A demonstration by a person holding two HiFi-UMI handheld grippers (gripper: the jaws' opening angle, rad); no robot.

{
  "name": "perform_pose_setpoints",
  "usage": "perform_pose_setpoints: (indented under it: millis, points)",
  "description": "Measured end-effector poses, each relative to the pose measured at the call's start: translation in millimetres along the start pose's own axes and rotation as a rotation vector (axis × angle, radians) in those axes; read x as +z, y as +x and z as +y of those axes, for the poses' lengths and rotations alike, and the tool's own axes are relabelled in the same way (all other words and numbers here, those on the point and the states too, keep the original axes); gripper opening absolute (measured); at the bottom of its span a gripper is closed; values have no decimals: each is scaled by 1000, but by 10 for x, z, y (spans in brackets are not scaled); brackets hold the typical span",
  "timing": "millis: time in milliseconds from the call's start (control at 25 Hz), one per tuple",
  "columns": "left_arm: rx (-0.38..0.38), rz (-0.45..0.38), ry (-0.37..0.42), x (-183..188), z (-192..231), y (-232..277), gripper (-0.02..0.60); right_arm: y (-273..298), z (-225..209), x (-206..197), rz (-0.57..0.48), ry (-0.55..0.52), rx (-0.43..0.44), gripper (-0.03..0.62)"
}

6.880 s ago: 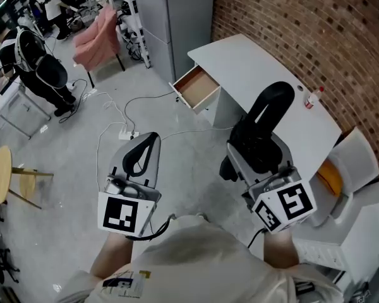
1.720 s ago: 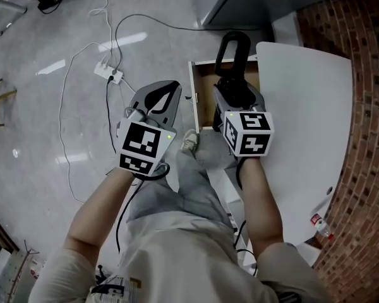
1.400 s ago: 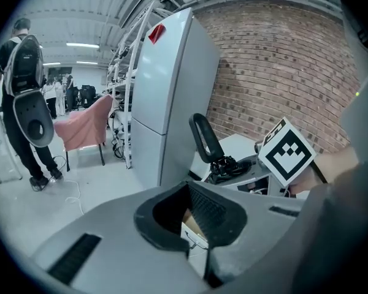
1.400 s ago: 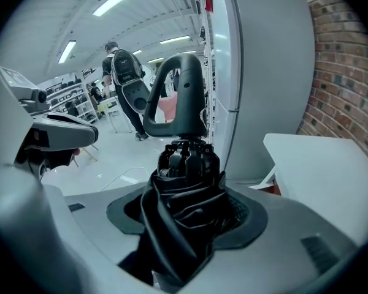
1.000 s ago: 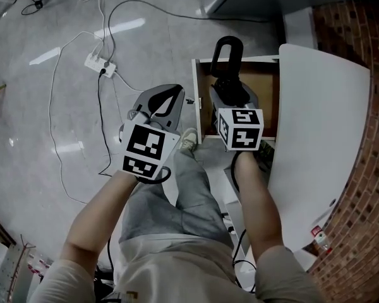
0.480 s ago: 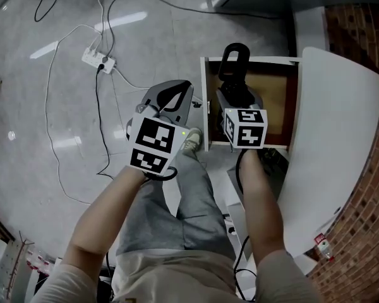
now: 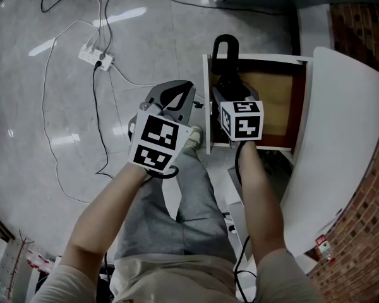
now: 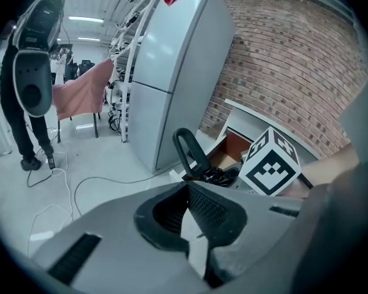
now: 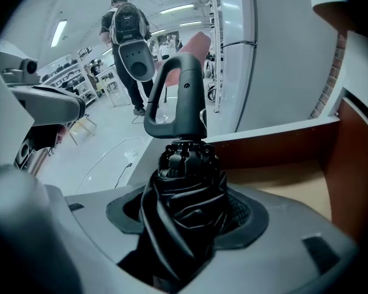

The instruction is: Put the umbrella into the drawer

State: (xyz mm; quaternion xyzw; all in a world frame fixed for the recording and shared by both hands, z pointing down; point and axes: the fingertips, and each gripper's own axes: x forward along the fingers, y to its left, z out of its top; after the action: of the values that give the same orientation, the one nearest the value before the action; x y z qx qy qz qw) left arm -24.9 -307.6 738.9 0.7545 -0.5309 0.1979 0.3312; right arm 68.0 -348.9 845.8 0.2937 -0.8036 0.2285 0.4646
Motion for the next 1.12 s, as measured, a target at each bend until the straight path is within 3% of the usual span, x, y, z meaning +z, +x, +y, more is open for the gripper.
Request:
perform_pose_setpoints:
  millis: [360,760,1120]
  points:
    - [-20,51,25,-241,12,106,8,189,-124,-169,90,51,-28,283]
    - [-17,62,27,-338,17,-2,8,109,-100,-195,89,15,-81,293]
    - [11,54,21,-233,5,-356,8,-363,-76,21,54,-22,-131,293]
